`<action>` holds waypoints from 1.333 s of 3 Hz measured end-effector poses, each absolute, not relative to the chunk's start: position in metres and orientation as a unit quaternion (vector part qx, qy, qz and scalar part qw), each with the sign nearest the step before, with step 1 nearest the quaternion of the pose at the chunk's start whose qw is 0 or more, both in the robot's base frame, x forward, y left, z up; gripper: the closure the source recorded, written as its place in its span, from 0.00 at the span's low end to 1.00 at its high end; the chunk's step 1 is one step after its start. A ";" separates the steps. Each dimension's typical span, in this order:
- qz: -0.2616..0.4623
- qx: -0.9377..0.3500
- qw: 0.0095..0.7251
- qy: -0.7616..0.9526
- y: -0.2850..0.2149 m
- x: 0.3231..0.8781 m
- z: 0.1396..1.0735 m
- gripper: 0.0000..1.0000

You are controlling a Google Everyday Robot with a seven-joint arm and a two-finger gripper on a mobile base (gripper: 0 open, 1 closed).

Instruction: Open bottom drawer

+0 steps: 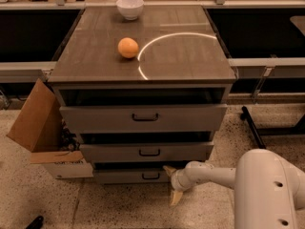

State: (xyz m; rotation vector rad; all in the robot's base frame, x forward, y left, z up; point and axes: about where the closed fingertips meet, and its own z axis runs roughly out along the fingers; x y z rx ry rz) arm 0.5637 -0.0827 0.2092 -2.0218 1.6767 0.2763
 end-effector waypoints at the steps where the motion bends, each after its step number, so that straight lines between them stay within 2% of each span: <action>1: 0.081 -0.749 0.253 0.607 -0.088 0.574 0.199 0.00; 3: 0.078 -0.756 0.249 0.600 -0.093 0.598 0.174 0.00; 4: 0.082 -0.758 0.245 0.599 -0.095 0.603 0.167 0.19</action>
Offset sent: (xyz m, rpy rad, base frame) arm 0.0381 -0.0159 -0.0344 -0.0433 -0.0675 0.0284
